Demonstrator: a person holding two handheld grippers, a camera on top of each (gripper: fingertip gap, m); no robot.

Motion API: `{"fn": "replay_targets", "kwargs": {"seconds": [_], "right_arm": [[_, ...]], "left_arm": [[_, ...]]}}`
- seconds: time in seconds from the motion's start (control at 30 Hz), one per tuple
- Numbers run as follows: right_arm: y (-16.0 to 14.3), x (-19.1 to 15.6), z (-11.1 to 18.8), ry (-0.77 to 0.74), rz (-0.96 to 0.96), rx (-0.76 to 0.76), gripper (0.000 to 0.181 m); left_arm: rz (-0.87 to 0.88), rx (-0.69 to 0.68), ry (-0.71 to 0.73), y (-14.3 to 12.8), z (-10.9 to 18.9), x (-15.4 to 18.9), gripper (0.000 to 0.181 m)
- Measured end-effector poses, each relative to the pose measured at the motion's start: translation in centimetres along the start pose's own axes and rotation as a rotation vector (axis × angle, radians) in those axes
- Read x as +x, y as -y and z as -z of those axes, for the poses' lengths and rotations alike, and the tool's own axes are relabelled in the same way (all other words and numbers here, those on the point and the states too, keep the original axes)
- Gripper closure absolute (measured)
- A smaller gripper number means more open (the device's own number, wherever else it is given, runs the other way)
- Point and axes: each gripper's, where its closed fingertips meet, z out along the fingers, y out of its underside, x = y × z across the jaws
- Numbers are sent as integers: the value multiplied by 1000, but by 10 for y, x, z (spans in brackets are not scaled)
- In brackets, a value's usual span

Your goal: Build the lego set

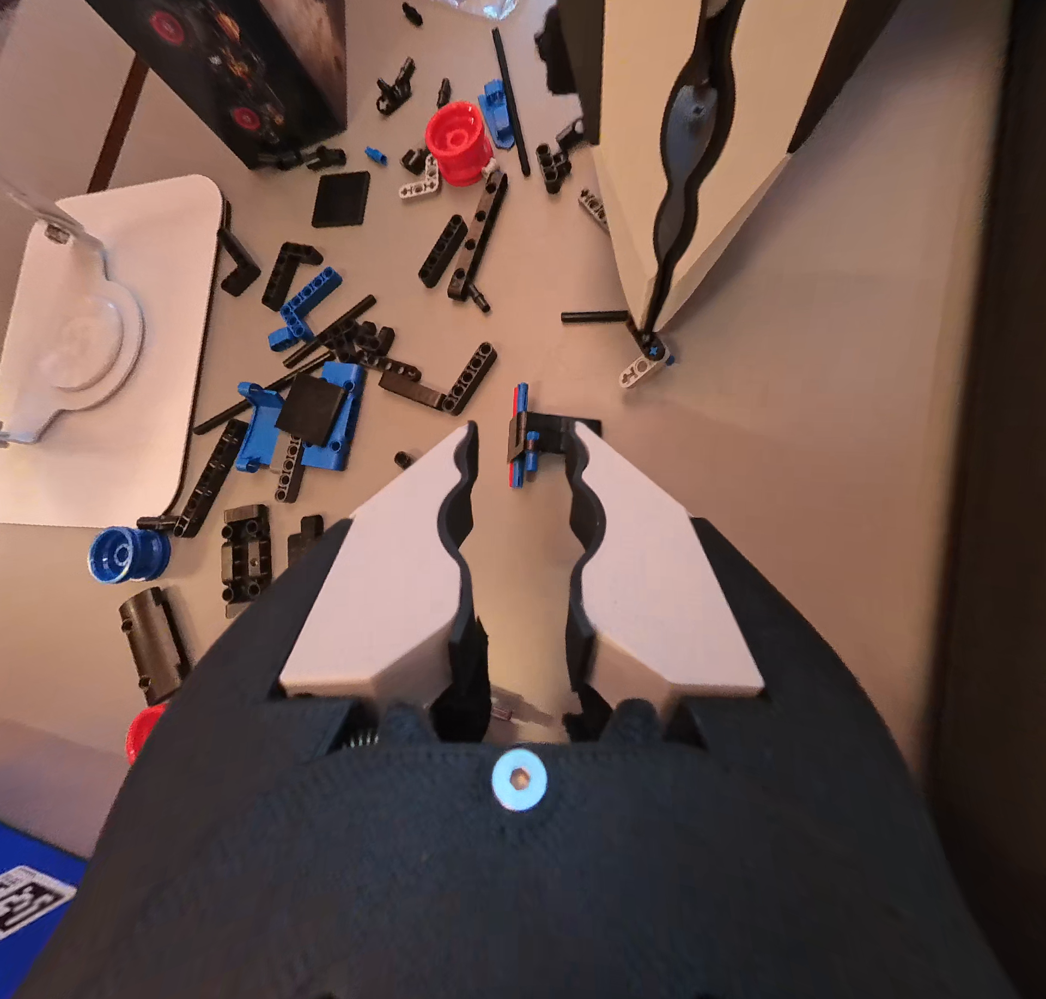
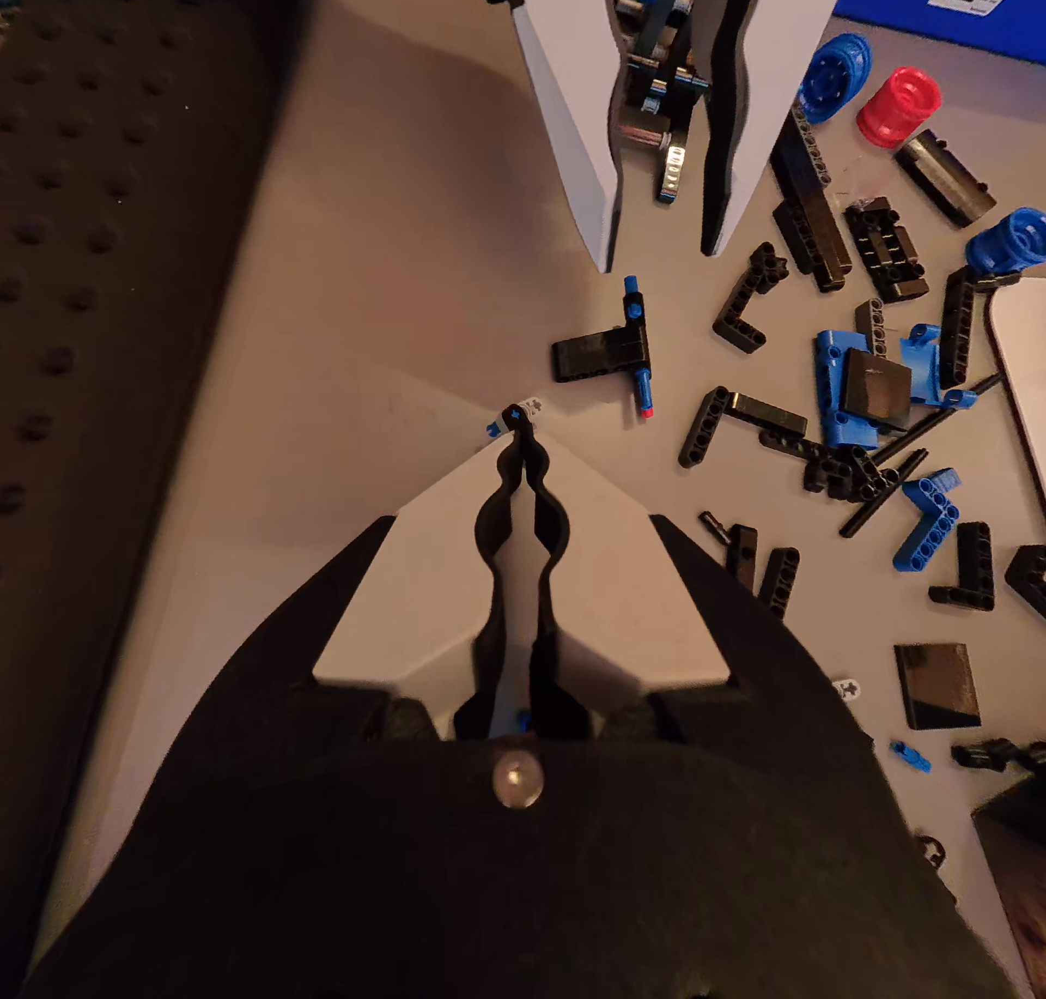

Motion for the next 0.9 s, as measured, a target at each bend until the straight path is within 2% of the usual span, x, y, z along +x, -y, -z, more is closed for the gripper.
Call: {"fn": "replay_targets", "kwargs": {"seconds": [0.27,0.9], "right_arm": [[9,6,11,-16,-31,67,181],[29,21,34,-51,-98,226,181]], "left_arm": [[-24,56,-59,12,0,14,153],[-71,89,-108,23,-5,28,163]]}}
